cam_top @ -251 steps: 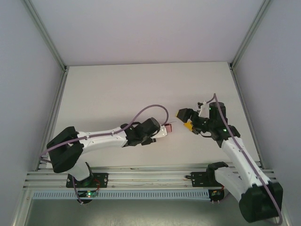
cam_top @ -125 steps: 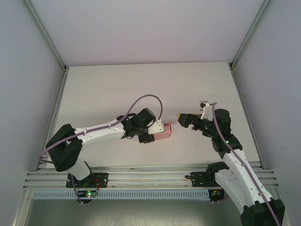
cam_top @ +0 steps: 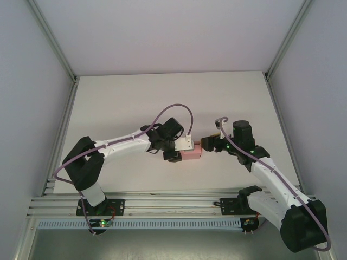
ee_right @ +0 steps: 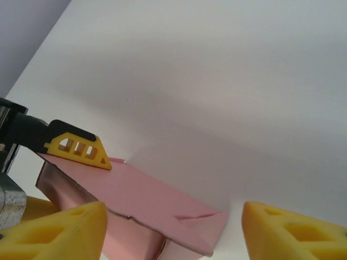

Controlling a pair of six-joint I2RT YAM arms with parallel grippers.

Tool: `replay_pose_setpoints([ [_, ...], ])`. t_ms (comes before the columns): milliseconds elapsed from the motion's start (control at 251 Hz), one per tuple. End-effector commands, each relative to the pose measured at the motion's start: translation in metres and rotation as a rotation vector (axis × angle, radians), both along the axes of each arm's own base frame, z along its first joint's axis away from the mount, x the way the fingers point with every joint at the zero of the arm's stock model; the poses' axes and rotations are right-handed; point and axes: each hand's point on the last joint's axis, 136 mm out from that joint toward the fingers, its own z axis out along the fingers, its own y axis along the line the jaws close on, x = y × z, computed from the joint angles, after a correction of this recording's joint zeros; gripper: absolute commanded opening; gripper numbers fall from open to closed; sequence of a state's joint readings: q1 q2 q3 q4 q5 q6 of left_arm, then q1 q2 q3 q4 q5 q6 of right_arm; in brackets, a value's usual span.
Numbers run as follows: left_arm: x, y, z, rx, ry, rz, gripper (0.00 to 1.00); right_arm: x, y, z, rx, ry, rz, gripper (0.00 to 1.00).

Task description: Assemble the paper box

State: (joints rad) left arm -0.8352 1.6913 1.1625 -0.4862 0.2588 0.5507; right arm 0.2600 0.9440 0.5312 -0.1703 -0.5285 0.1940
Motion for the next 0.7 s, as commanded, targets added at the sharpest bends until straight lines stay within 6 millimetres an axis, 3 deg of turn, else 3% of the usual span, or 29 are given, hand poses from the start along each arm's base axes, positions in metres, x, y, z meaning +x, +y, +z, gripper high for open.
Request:
replay_pose_setpoints([
  [0, -0.026, 0.024, -0.026, 0.104, 0.157, -0.037, 0.52, -0.005, 0.016, 0.014, 0.009, -0.084, 0.144, 0.60],
  [295, -0.021, 0.026, -0.026, 0.107, 0.161, -0.038, 0.52, -0.015, 0.021, 0.019, 0.022, -0.117, 0.176, 0.59],
  [571, -0.019, 0.026, -0.025, 0.116, 0.163, -0.031, 0.52, -0.019, 0.023, 0.004, -0.075, -0.065, 0.160, 0.47],
  [694, -0.019, 0.025, -0.024, 0.120, 0.163, -0.031, 0.52, -0.018, 0.021, 0.003, -0.106, -0.061, 0.134, 0.36],
])
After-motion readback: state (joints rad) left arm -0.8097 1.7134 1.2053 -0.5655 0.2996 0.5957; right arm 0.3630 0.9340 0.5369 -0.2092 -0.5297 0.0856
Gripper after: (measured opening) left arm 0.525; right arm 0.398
